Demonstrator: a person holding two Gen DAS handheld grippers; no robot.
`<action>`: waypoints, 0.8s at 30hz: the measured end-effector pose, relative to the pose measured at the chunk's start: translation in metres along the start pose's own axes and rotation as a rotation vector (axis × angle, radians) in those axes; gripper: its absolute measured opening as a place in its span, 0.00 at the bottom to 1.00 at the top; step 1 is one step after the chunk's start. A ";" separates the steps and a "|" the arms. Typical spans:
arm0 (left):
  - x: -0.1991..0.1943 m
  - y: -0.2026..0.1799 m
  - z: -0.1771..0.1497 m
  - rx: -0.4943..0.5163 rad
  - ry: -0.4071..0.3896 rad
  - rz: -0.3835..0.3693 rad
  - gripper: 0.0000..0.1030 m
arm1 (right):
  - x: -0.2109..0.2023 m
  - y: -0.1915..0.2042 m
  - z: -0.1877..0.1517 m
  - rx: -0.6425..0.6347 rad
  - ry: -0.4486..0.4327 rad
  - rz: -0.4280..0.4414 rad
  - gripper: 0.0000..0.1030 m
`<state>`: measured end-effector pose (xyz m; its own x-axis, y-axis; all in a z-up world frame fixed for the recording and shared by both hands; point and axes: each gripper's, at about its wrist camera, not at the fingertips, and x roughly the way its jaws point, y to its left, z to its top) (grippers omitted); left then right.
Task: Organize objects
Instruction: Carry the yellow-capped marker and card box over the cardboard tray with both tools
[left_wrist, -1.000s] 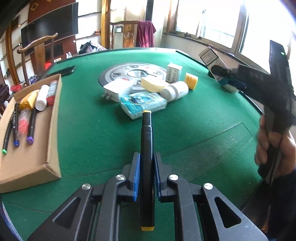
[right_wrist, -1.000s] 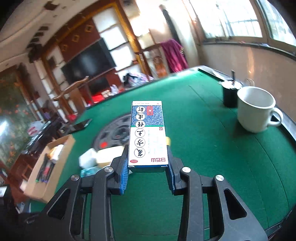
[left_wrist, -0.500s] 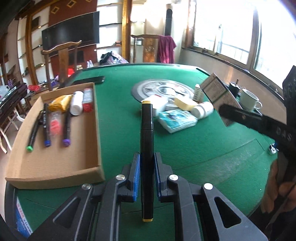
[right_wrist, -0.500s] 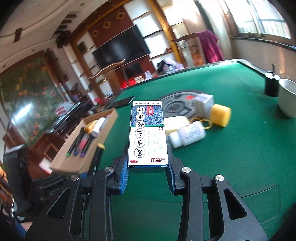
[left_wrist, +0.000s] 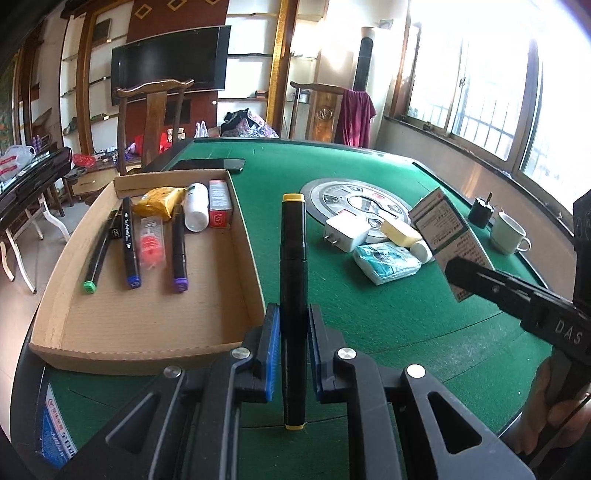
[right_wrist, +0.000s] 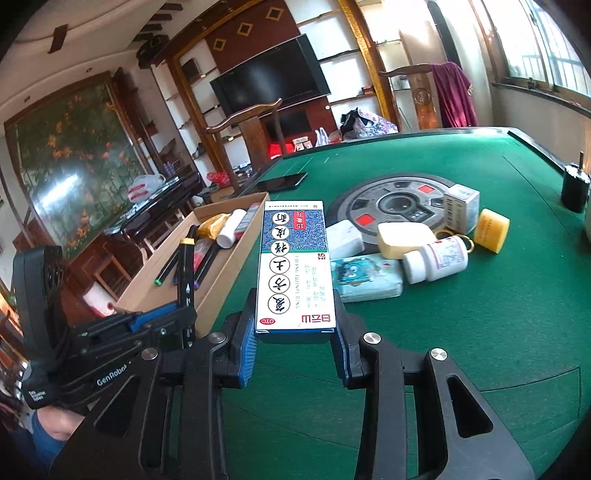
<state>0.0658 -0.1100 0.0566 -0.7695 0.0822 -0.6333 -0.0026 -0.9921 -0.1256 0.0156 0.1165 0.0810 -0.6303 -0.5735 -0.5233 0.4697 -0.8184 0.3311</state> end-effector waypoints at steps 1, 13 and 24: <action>-0.001 0.001 0.000 -0.002 -0.003 0.000 0.13 | 0.001 0.001 -0.001 -0.004 0.003 0.001 0.33; -0.016 0.028 0.003 -0.064 -0.036 -0.014 0.13 | 0.011 0.024 0.000 -0.051 0.034 0.008 0.33; -0.023 0.097 0.014 -0.246 -0.044 -0.043 0.13 | 0.037 0.054 0.001 -0.108 0.090 0.056 0.33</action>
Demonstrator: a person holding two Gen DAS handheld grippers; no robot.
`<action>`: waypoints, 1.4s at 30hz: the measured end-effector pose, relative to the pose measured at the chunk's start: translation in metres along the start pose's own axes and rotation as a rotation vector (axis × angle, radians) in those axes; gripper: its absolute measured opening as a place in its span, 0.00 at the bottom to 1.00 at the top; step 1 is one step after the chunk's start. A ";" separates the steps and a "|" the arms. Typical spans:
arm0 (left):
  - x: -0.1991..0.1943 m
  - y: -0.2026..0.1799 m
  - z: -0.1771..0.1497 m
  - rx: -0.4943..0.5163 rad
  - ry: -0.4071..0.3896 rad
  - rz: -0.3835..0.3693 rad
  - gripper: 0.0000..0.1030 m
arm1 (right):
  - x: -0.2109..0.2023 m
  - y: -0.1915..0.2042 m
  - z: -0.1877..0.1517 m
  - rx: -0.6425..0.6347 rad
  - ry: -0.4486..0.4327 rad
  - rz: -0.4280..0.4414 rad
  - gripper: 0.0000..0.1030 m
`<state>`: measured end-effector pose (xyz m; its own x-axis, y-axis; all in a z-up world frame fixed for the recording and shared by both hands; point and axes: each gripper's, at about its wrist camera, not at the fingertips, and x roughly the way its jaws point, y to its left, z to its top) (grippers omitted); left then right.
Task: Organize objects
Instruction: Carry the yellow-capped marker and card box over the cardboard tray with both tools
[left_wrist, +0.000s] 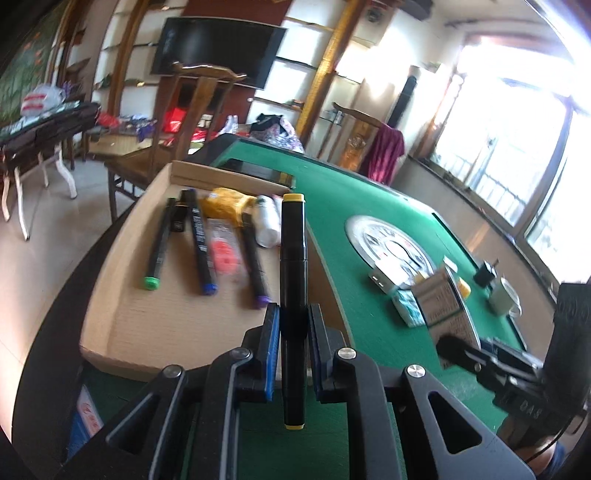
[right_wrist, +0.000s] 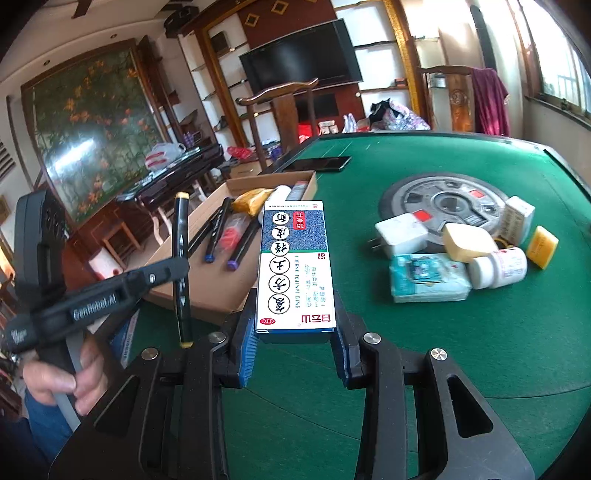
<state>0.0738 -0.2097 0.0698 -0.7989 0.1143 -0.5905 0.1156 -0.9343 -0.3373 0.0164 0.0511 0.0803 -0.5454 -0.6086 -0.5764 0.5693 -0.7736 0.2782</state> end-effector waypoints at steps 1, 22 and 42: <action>0.001 0.007 0.003 -0.015 -0.002 0.005 0.13 | 0.003 0.003 0.002 -0.006 0.005 0.003 0.33; 0.051 0.079 0.020 -0.202 0.098 0.110 0.13 | 0.130 0.069 0.037 -0.005 0.250 0.091 0.33; 0.055 0.086 0.029 -0.162 0.117 0.142 0.14 | 0.183 0.113 0.030 -0.032 0.364 0.074 0.33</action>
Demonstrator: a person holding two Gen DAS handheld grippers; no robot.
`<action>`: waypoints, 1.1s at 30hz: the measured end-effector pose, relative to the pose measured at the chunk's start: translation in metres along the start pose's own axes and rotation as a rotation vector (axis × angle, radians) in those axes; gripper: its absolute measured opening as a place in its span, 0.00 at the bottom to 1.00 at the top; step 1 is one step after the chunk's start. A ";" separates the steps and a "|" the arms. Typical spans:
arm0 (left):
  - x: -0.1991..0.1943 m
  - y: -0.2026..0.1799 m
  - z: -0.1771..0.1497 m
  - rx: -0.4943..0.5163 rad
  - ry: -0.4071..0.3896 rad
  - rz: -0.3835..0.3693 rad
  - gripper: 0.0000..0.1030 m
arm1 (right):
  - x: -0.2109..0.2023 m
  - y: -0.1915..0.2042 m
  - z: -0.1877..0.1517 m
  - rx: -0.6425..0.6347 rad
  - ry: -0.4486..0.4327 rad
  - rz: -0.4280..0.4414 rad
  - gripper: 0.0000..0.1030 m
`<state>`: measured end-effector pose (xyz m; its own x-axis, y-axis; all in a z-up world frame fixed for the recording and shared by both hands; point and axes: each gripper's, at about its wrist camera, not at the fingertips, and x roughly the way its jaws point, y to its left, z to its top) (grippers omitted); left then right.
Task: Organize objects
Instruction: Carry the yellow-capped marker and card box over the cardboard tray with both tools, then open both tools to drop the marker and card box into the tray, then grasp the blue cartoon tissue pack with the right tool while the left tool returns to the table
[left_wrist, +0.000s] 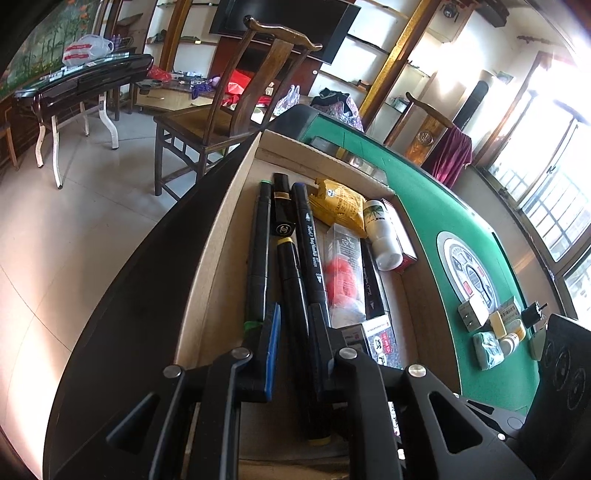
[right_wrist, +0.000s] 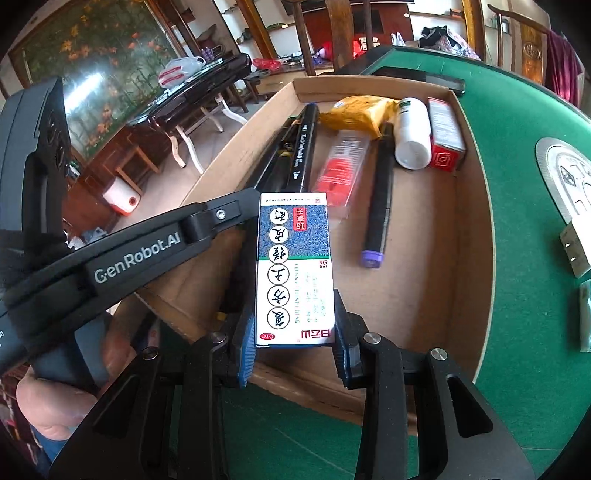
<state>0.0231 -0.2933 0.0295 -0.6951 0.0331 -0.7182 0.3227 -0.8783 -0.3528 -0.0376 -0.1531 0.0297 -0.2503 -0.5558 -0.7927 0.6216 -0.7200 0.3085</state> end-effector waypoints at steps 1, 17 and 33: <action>-0.001 0.000 0.000 0.004 0.001 0.001 0.14 | 0.000 0.000 0.000 0.001 0.001 0.002 0.33; -0.011 0.000 -0.007 -0.013 0.009 -0.005 0.14 | -0.032 -0.011 -0.014 -0.047 -0.048 0.019 0.34; -0.029 -0.040 -0.019 0.097 0.002 -0.062 0.14 | -0.097 -0.097 -0.017 0.078 -0.160 -0.007 0.34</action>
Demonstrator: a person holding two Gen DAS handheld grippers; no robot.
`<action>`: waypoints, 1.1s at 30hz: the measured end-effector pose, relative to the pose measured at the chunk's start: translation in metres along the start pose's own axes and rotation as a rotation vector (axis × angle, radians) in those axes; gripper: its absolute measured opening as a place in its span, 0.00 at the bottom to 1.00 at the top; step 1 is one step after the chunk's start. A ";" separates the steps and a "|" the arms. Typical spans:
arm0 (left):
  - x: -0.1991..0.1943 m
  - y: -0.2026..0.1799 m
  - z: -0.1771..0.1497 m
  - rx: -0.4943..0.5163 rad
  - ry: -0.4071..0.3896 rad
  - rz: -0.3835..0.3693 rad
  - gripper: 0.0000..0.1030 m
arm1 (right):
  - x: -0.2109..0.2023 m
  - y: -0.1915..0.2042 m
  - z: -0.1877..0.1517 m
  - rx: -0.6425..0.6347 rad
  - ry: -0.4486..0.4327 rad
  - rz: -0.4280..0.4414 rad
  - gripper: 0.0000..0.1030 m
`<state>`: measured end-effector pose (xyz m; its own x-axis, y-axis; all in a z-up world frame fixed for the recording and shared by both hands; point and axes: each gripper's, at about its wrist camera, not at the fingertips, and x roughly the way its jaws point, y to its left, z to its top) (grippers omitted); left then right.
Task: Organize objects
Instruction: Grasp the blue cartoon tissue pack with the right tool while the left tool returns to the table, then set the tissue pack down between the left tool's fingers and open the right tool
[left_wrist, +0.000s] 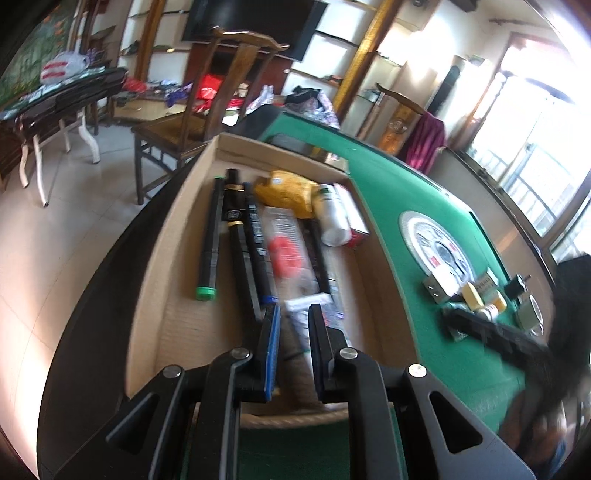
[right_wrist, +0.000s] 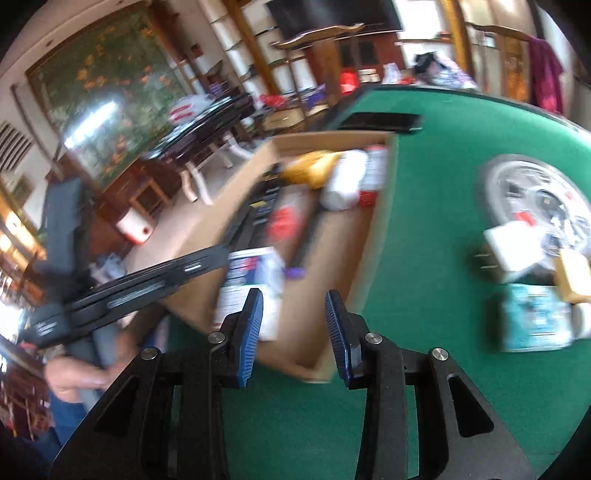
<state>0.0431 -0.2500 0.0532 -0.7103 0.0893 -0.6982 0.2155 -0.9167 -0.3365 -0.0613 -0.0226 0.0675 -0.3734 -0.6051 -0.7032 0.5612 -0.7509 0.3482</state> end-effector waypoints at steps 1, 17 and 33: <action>-0.001 -0.004 -0.001 0.008 -0.001 -0.009 0.14 | -0.003 -0.015 0.004 0.032 -0.005 -0.016 0.34; 0.010 -0.106 -0.037 0.241 0.093 -0.119 0.14 | -0.015 -0.141 0.008 0.178 0.092 -0.095 0.36; 0.051 -0.226 -0.099 0.596 0.225 -0.138 0.73 | -0.104 -0.188 -0.037 0.341 -0.199 0.036 0.53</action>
<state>0.0246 0.0006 0.0317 -0.5332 0.2414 -0.8108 -0.3221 -0.9442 -0.0694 -0.1010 0.1910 0.0519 -0.5130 -0.6469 -0.5642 0.3111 -0.7527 0.5802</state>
